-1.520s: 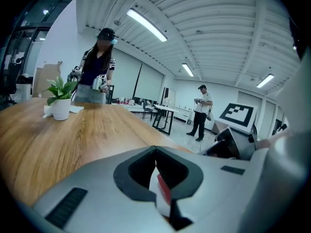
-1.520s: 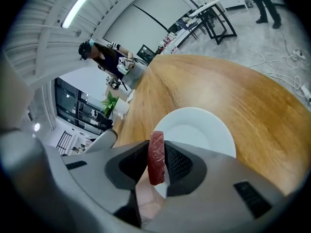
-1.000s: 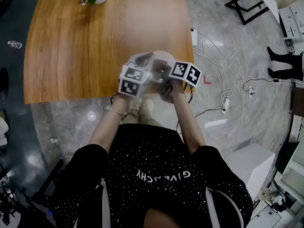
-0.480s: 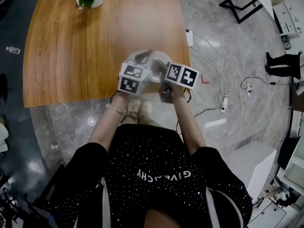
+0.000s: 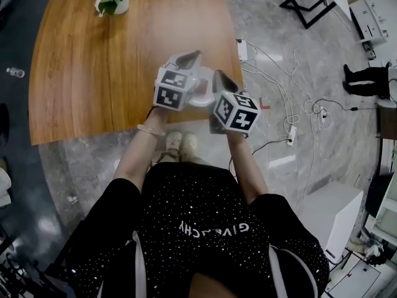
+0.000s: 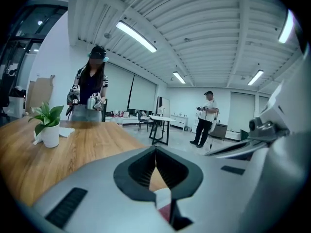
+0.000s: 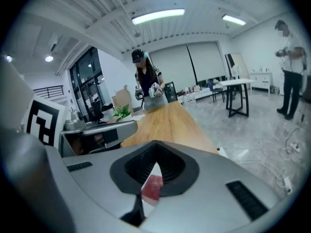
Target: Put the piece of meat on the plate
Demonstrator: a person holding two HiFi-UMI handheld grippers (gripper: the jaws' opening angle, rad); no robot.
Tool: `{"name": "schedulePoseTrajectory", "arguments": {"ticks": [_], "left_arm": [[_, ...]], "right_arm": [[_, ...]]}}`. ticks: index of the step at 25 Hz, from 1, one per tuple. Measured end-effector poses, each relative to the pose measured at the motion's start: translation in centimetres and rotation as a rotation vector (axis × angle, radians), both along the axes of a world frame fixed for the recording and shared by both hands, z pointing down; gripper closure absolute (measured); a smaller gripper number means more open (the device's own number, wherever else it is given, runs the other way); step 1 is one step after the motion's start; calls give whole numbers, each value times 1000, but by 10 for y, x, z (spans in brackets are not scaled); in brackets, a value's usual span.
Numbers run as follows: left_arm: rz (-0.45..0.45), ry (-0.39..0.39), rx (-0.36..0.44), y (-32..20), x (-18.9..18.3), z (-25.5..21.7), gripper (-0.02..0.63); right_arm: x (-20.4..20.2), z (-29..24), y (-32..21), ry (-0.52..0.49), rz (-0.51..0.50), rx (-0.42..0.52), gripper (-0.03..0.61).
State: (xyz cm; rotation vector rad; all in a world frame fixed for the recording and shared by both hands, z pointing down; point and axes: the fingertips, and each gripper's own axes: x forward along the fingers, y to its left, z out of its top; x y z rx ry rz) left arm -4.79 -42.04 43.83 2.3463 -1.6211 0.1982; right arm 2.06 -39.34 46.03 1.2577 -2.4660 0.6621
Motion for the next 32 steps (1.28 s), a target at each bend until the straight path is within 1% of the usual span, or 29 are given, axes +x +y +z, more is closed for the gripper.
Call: {"name": "schedulePoseTrajectory", "arguments": {"ticks": [1, 3, 5, 9, 12, 15, 20, 23, 26, 32], "left_arm": [[0, 2, 17, -2, 1, -7, 603], [6, -1, 40, -4, 5, -18, 603], [16, -12, 54, -6, 9, -25, 603], [33, -34, 76, -8, 16, -36, 603], [46, -60, 95, -11, 21, -43, 603], [55, -84, 109, -12, 24, -48, 603], [62, -95, 106, -13, 24, -46, 603], [70, -101, 109, -12, 25, -47, 603], [84, -107, 116, -10, 26, -47, 603], [79, -105, 112, -7, 27, -45, 603]], "right_arm": [[2, -8, 0, 2, 0, 41, 566], [3, -19, 1, 3, -9, 85, 566], [4, -24, 2, -7, -16, 91, 566], [10, -36, 2, -70, -23, 107, 566], [15, -43, 1, -48, -26, 136, 566], [19, -47, 1, -44, -32, 142, 567], [18, -46, 0, -12, -46, 165, 568], [20, -48, 0, -10, -45, 175, 568], [23, -47, -1, -11, -42, 173, 568], [23, -45, 1, -13, -47, 166, 568]]}}
